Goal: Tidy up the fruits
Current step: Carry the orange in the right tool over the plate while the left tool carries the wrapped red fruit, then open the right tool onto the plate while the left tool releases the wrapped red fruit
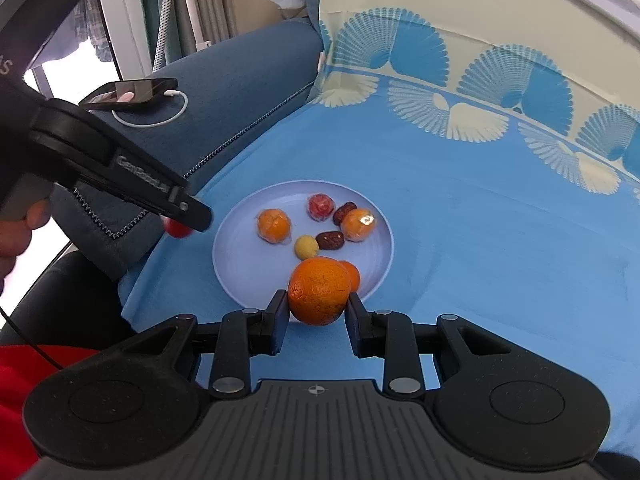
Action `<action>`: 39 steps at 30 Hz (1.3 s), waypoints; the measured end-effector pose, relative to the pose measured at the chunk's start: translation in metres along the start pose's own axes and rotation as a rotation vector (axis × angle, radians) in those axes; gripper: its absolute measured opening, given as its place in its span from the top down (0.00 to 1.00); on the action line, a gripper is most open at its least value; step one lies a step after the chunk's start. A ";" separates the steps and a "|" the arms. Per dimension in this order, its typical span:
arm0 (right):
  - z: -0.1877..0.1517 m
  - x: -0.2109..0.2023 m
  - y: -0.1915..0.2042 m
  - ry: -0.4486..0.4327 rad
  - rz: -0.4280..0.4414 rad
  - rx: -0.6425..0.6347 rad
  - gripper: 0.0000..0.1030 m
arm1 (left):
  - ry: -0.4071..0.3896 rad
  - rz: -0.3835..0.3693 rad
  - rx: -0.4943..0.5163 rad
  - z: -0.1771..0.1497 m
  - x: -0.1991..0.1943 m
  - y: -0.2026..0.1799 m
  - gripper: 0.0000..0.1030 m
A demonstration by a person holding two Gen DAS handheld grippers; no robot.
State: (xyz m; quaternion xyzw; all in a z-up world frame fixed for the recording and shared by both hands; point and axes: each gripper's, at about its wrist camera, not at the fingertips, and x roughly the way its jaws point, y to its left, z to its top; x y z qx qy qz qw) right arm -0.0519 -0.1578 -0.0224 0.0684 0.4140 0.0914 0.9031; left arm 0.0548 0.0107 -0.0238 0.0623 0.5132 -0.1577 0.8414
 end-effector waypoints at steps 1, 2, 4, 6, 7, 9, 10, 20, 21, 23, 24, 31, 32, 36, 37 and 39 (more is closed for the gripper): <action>0.003 0.004 0.000 0.002 0.003 0.001 0.69 | 0.003 -0.001 0.003 0.004 0.004 -0.001 0.69; 0.006 0.009 -0.001 0.003 0.006 0.002 0.69 | 0.004 -0.002 0.008 0.008 0.009 -0.002 0.69; 0.013 0.018 -0.002 0.001 0.005 0.000 0.69 | 0.008 0.003 0.015 0.016 0.019 -0.004 0.69; 0.019 0.030 -0.004 -0.003 -0.001 -0.005 0.69 | 0.012 0.002 0.018 0.024 0.028 -0.005 0.69; 0.022 0.036 -0.005 -0.002 -0.007 -0.009 0.69 | 0.017 0.004 0.018 0.028 0.034 -0.006 0.69; 0.027 0.049 -0.007 0.005 -0.015 -0.012 0.69 | 0.021 0.003 0.019 0.036 0.044 -0.007 0.69; 0.029 0.056 -0.009 0.009 -0.017 -0.010 0.69 | 0.023 0.005 0.021 0.039 0.049 -0.007 0.69; 0.040 0.103 -0.018 0.048 -0.026 -0.029 0.69 | 0.086 0.034 0.047 0.058 0.103 -0.010 0.69; 0.040 0.107 -0.019 0.053 -0.024 -0.032 0.69 | 0.091 0.036 0.051 0.058 0.107 -0.010 0.69; 0.041 0.113 -0.018 0.061 -0.024 -0.039 0.68 | 0.089 0.037 0.064 0.058 0.110 -0.011 0.63; 0.042 0.116 -0.018 0.067 -0.018 -0.046 0.66 | 0.084 0.033 0.073 0.059 0.110 -0.012 0.43; 0.038 0.097 -0.011 0.038 -0.068 -0.102 0.07 | 0.045 0.081 0.087 0.052 0.086 -0.012 0.00; 0.036 0.092 -0.010 0.043 -0.071 -0.098 0.06 | 0.053 0.086 0.083 0.049 0.083 -0.011 0.00; 0.026 0.064 -0.008 0.033 -0.066 -0.049 0.03 | 0.046 0.127 0.037 0.030 0.058 -0.004 0.00; 0.024 0.057 -0.007 0.026 -0.072 -0.035 0.03 | 0.037 0.129 0.025 0.025 0.050 -0.003 0.00; 0.019 0.044 -0.003 0.014 -0.082 -0.018 0.01 | 0.029 0.126 0.008 0.018 0.037 0.000 0.00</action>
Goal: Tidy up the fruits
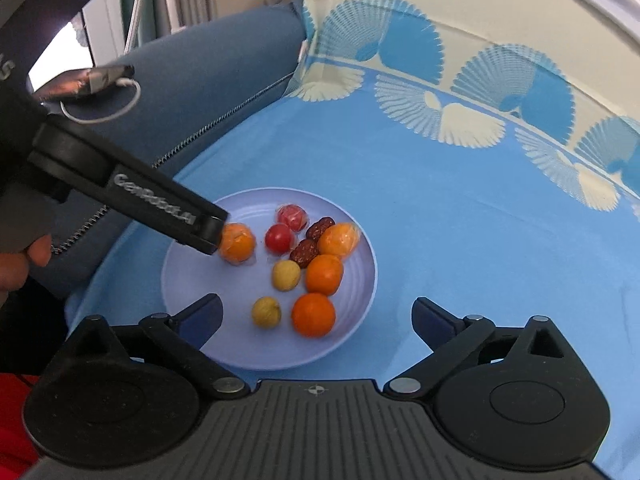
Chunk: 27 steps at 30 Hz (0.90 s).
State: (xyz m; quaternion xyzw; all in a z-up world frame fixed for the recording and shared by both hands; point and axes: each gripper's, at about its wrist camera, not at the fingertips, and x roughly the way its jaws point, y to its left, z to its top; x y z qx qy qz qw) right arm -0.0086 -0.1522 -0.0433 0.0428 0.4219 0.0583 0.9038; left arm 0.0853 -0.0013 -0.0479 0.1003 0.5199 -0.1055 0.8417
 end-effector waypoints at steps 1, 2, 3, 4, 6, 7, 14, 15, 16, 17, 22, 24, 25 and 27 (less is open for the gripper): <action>-0.002 -0.006 0.002 -0.005 -0.008 0.006 0.01 | -0.003 0.001 -0.007 -0.004 -0.006 0.002 0.00; -0.005 -0.012 0.004 -0.012 -0.016 0.010 0.01 | -0.008 0.002 -0.014 -0.008 -0.012 0.004 0.00; -0.006 -0.018 0.007 -0.019 -0.023 0.013 0.01 | -0.015 0.002 -0.020 -0.013 -0.018 0.005 0.00; -0.008 -0.022 0.009 -0.026 -0.029 0.015 0.01 | -0.023 0.003 -0.023 -0.016 -0.023 0.006 0.00; -0.013 -0.033 0.012 -0.040 -0.037 0.017 0.01 | -0.037 0.007 -0.023 -0.024 -0.033 0.008 0.00; -0.014 -0.037 0.013 -0.045 -0.042 0.016 0.01 | -0.045 0.009 -0.022 -0.027 -0.037 0.008 0.00; -0.020 -0.063 0.019 -0.098 -0.061 0.008 0.01 | -0.084 0.023 -0.016 -0.045 -0.059 0.007 0.00; -0.021 -0.066 0.020 -0.103 -0.062 0.005 0.01 | -0.087 0.022 -0.017 -0.046 -0.061 0.007 0.00; -0.021 -0.068 0.020 -0.108 -0.063 0.003 0.01 | -0.091 0.022 -0.018 -0.047 -0.063 0.007 0.00; -0.022 -0.070 0.021 -0.113 -0.065 0.001 0.01 | -0.095 0.023 -0.017 -0.049 -0.064 0.006 0.00; -0.022 -0.077 0.024 -0.127 -0.071 -0.005 0.01 | -0.114 0.027 -0.004 -0.051 -0.072 0.003 0.00; -0.022 -0.078 0.024 -0.130 -0.074 -0.005 0.01 | -0.119 0.027 0.000 -0.052 -0.074 0.003 0.00; -0.022 -0.078 0.024 -0.131 -0.075 -0.004 0.01 | -0.122 0.027 0.001 -0.052 -0.075 0.003 0.00; -0.023 -0.079 0.023 -0.130 -0.076 -0.002 0.01 | -0.124 0.028 0.005 -0.052 -0.076 0.002 0.00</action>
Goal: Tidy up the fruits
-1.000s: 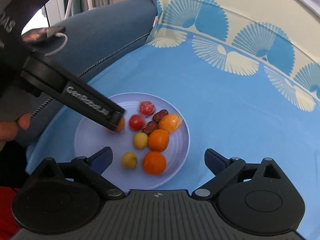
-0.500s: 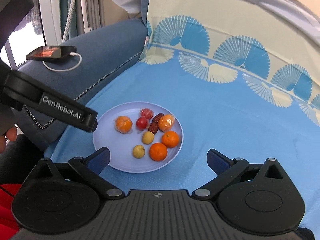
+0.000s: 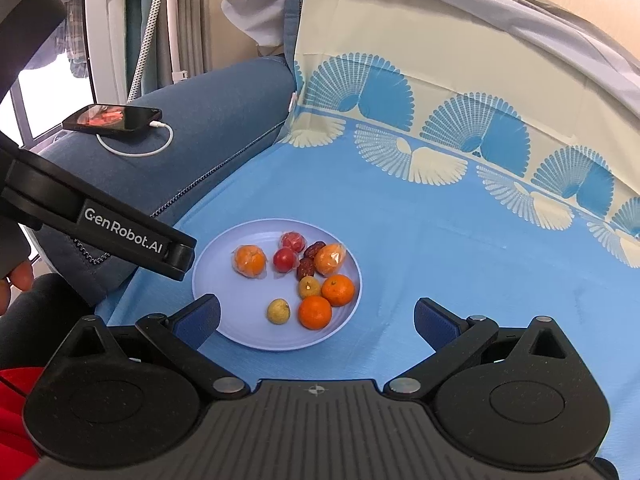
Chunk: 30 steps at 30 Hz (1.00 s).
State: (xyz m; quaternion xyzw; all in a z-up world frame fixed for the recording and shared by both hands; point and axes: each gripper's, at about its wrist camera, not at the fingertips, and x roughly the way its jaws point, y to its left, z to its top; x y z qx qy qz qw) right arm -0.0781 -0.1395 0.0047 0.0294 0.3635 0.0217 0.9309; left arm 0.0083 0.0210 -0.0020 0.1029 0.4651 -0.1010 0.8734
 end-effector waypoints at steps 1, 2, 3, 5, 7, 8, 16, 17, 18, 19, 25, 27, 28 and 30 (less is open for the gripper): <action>0.000 0.000 0.000 0.000 0.000 0.001 0.01 | -0.002 0.001 0.002 0.000 0.000 0.000 0.00; 0.000 0.000 0.000 0.001 -0.001 0.002 0.01 | -0.002 0.003 0.005 0.000 0.000 -0.001 0.00; 0.000 0.000 0.000 0.001 -0.002 0.003 0.01 | -0.003 0.005 0.008 0.000 -0.001 -0.002 0.00; 0.000 0.000 -0.001 0.001 -0.004 0.005 0.01 | -0.005 0.010 0.013 0.000 -0.001 -0.003 0.00; 0.000 0.000 -0.001 0.002 -0.004 0.006 0.01 | -0.006 0.014 0.019 0.000 0.000 -0.003 0.00; 0.000 0.000 -0.001 0.002 -0.005 0.006 0.01 | -0.006 0.016 0.020 0.000 0.000 -0.004 0.00; 0.000 0.000 -0.002 0.004 -0.005 0.006 0.01 | -0.018 0.027 0.041 0.000 0.000 -0.006 0.00; 0.000 0.000 -0.002 0.004 -0.004 0.005 0.01 | -0.018 0.024 0.042 0.000 0.000 -0.006 0.00; 0.000 0.000 -0.002 0.004 -0.004 0.006 0.01 | -0.018 0.023 0.043 0.000 -0.001 -0.007 0.00; 0.000 0.000 -0.002 0.004 -0.004 0.006 0.01 | -0.018 0.024 0.044 0.000 -0.001 -0.007 0.00; 0.000 0.000 -0.002 0.004 -0.005 0.006 0.01 | -0.019 0.028 0.049 0.000 -0.001 -0.008 0.00; 0.000 0.000 -0.002 0.004 -0.005 0.006 0.01 | -0.018 0.030 0.049 0.001 -0.001 -0.008 0.00; 0.000 0.000 -0.002 0.004 -0.004 0.005 0.01 | -0.018 0.030 0.050 0.001 -0.001 -0.008 0.00; 0.000 0.000 -0.002 0.003 -0.005 0.005 0.01 | -0.019 0.032 0.052 0.001 -0.001 -0.009 0.00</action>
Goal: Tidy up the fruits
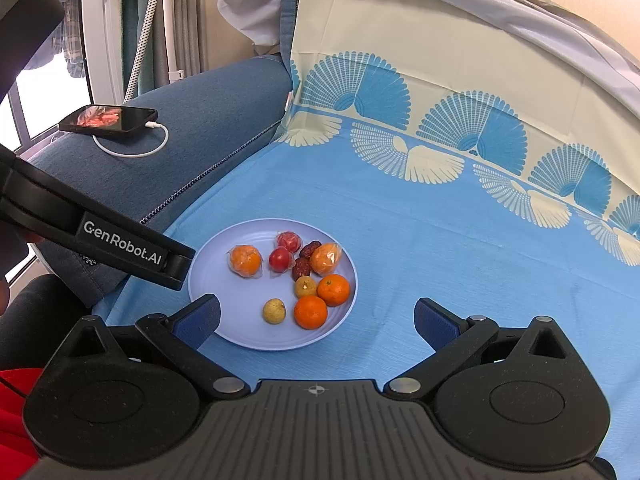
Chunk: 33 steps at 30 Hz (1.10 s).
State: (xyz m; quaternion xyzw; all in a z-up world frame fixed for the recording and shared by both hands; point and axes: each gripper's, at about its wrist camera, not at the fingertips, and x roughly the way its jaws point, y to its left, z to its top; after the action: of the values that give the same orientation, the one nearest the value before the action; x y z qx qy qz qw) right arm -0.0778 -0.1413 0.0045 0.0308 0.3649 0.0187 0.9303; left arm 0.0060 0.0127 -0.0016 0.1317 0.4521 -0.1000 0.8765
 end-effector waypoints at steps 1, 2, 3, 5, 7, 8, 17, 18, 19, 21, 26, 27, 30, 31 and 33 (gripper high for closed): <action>0.000 0.000 -0.001 0.000 -0.001 0.000 0.01 | -0.001 0.001 0.002 0.000 0.000 0.000 0.00; 0.000 0.000 0.000 0.000 0.000 0.000 0.01 | -0.003 0.003 0.004 0.000 0.000 0.000 0.00; 0.000 0.000 0.000 0.001 0.000 0.000 0.01 | -0.004 0.003 0.006 0.000 0.000 0.000 0.00; 0.000 0.000 -0.001 0.000 0.000 -0.001 0.01 | -0.005 0.007 0.008 0.000 0.000 0.000 0.00; 0.000 0.000 -0.001 0.001 0.000 0.000 0.01 | -0.005 0.008 0.009 0.000 0.000 0.000 0.00; 0.000 0.000 -0.001 0.001 0.000 0.000 0.01 | -0.005 0.008 0.010 0.000 0.000 0.000 0.00; 0.000 0.000 0.000 0.001 0.000 -0.001 0.01 | -0.002 0.013 0.013 -0.001 0.002 -0.001 0.00; 0.000 0.000 -0.001 0.001 0.000 0.000 0.01 | -0.001 0.014 0.014 -0.001 0.002 -0.001 0.00; 0.000 0.000 0.000 0.001 0.000 0.000 0.01 | 0.000 0.016 0.015 -0.001 0.002 -0.001 0.00; 0.000 0.000 -0.001 0.001 0.000 0.000 0.01 | 0.002 0.018 0.016 -0.001 0.003 -0.001 0.00; 0.000 0.000 -0.001 0.001 0.000 -0.001 0.01 | 0.005 0.022 0.020 -0.001 0.004 -0.001 0.00; 0.000 0.000 -0.001 0.001 0.000 -0.001 0.01 | 0.006 0.022 0.022 -0.001 0.004 -0.001 0.00; 0.000 0.000 -0.001 0.001 0.001 0.000 0.01 | 0.007 0.024 0.031 -0.002 0.004 -0.002 0.00; 0.000 0.000 -0.001 0.001 0.001 0.000 0.01 | 0.007 0.025 0.032 -0.002 0.004 -0.002 0.00; 0.000 -0.001 -0.001 0.000 0.001 0.000 0.01 | 0.006 0.022 0.032 -0.002 0.004 -0.003 0.00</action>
State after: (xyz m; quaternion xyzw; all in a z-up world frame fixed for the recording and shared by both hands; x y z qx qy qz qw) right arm -0.0781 -0.1425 0.0052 0.0309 0.3650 0.0192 0.9303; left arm 0.0056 0.0107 -0.0063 0.1510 0.4515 -0.0971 0.8740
